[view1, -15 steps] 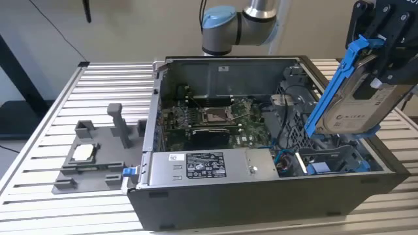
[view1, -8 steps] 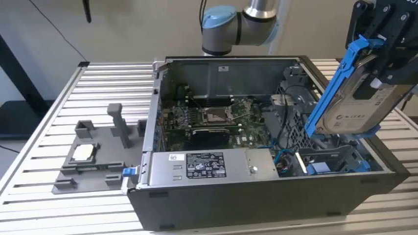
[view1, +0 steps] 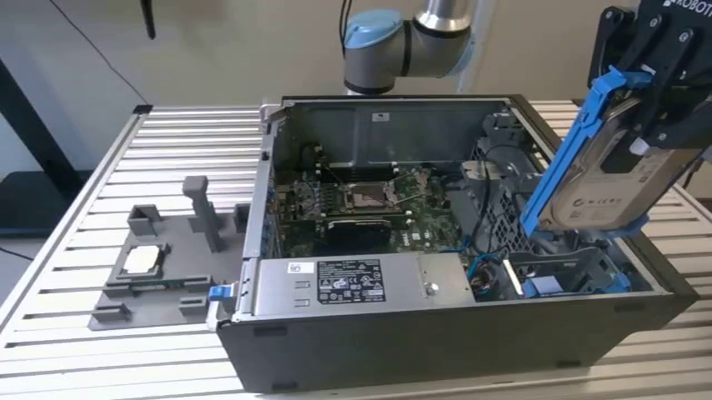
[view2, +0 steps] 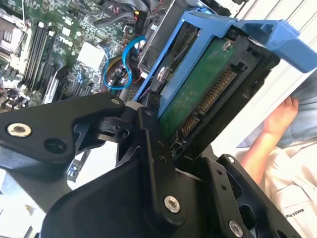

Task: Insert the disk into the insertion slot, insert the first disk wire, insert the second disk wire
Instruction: 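Insert the disk into the insertion slot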

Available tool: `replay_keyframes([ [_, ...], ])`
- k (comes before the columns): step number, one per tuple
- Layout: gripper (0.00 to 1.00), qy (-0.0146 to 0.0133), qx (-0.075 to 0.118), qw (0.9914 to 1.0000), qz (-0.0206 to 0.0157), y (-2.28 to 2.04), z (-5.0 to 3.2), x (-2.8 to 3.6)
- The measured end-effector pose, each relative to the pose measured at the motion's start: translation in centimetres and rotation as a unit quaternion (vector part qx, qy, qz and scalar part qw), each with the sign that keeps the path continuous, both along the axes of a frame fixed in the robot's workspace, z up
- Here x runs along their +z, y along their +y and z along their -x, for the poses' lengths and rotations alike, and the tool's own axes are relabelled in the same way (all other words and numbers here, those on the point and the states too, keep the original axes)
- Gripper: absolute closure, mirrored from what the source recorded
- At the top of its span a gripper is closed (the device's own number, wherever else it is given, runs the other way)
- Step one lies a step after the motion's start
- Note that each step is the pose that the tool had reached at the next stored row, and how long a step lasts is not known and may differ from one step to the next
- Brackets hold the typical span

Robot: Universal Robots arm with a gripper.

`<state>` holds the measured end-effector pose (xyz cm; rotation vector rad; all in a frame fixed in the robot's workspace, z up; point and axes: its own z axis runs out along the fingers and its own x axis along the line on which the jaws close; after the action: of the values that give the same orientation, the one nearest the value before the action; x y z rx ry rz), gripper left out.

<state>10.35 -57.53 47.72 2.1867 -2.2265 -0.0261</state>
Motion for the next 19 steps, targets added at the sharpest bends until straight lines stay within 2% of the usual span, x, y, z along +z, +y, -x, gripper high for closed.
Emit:
replay_keyframes([
  [3, 0.67, -0.0017, 0.000, 1.00000, -0.0001, 0.00, 0.00, -0.32],
  [13, 0.67, -0.0018, 0.001, 1.00000, 0.0000, 0.00, 0.01, -1.14],
  [19, 0.67, -0.0018, 0.003, 0.99999, 0.0001, 0.00, 0.01, -1.21],
])
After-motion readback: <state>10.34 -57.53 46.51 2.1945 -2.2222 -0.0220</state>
